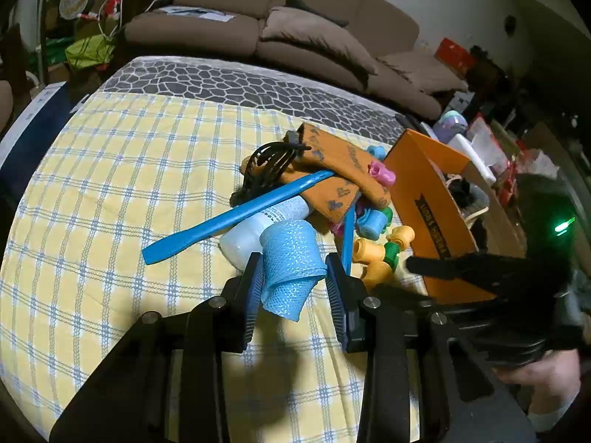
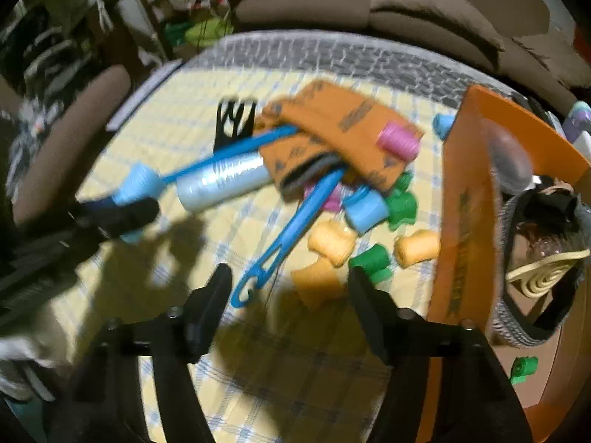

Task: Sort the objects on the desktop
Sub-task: 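Lift the blue roller with the left tool while the right tool grasps a yellow roller, then carry the blue and yellow rollers in both tools over the cardboard box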

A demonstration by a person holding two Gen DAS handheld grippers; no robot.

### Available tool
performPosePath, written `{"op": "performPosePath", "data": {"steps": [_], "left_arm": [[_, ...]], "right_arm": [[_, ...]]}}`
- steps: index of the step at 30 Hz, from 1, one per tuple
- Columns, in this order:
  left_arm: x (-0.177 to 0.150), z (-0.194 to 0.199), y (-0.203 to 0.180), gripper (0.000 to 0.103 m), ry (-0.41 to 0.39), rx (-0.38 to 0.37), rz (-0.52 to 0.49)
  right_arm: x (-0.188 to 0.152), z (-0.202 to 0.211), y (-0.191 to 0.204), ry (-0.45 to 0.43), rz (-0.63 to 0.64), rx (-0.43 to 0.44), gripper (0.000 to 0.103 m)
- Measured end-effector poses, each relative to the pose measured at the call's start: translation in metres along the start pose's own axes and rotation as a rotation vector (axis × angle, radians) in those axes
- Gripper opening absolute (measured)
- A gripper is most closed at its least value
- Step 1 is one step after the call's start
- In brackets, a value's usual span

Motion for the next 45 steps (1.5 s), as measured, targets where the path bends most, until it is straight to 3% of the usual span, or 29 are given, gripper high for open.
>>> {"op": "performPosePath", "data": {"steps": [7,16,31,45], "left_arm": [[0.003,0.004,-0.007,0.032,-0.005,-0.026,-0.012],[0.004,0.005,-0.008,0.032,-0.006,-0.032,-0.011],[0.010,0.005,-0.041,0.032,-0.022,-0.062,-0.043],[0.017,-0.004,-0.125,0.032,-0.027,-0.146,-0.143]], "right_arm": [[-0.011,-0.029,-0.005,0.053,0.033,-0.079,0.057],[-0.010,-0.035,-0.015,0.041,0.006,-0.079,0.038],[0.014,0.029,-0.016,-0.111,-0.069,0.015,0.037],[0.000,0.094,-0.088,-0.208,-0.181,-0.028,0.037]]}}
Point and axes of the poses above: each gripper's, at about its wrist camera, not at the fingertips, and z roughly against the way its jaws point, y to its left, x to its top, the point moved 7 cm from there along -z, roughly the way its jaws point, and after that the axes turned 9 degrees about -z, right-handed, at the moved point
